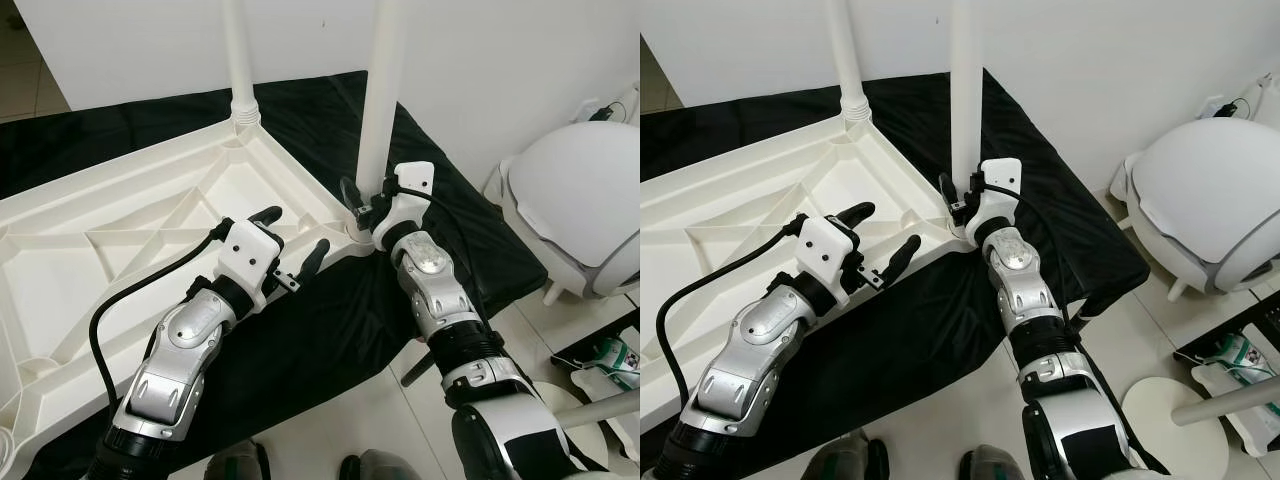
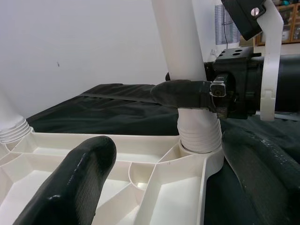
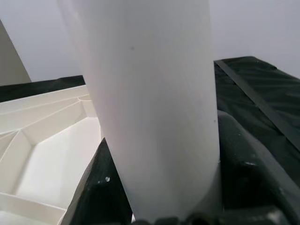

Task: Building children table

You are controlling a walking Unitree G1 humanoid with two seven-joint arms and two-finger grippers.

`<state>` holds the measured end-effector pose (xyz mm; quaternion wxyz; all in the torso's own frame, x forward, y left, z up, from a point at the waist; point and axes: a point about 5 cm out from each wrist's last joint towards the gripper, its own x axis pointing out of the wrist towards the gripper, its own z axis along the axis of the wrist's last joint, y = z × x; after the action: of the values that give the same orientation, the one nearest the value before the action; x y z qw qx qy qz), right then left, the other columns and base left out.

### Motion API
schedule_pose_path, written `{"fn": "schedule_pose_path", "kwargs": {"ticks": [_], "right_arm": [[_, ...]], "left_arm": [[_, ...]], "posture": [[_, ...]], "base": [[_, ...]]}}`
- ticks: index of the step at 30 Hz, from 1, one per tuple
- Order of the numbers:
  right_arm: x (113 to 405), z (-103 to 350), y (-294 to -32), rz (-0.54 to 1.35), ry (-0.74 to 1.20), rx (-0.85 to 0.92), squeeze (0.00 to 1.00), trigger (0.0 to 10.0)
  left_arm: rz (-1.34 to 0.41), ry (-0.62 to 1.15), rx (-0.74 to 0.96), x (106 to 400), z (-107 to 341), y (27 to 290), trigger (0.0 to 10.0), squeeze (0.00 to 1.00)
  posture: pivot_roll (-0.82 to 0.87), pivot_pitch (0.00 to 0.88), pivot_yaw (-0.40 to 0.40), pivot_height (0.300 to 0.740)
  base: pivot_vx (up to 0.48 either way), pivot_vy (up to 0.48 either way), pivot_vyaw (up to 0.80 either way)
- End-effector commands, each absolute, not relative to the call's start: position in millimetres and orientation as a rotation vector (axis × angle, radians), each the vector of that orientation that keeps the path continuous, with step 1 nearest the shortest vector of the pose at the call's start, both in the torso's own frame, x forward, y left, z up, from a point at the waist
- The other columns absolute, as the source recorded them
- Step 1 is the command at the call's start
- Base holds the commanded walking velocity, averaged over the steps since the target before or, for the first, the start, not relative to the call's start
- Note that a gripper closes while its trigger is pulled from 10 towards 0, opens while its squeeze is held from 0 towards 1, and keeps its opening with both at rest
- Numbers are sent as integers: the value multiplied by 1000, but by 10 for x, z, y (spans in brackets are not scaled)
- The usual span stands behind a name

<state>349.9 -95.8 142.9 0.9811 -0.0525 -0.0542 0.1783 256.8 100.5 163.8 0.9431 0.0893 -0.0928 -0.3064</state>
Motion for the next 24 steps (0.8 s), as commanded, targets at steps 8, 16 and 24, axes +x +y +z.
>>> {"fn": "schedule_pose_path", "kwargs": {"ticks": [8, 16, 24], "right_arm": [[3258, 893, -1085, 372, 38, -218, 0, 10000], [3169, 829, -1064, 402, 16, -201, 0, 10000], [3178, 766, -1179, 302, 77, -2, 0, 10000]], "left_arm": [[-650, -179, 186, 2538, 1641, 999, 10000, 0], [-653, -176, 189, 2530, 1644, 1010, 10000, 0], [-658, -172, 189, 2522, 1643, 1012, 10000, 0]], "posture": [[-1, 55, 6, 740], [0, 58, 11, 740], [0, 62, 16, 740]], "base": [[0, 0, 0], [0, 0, 0], [0, 0, 0]]}}
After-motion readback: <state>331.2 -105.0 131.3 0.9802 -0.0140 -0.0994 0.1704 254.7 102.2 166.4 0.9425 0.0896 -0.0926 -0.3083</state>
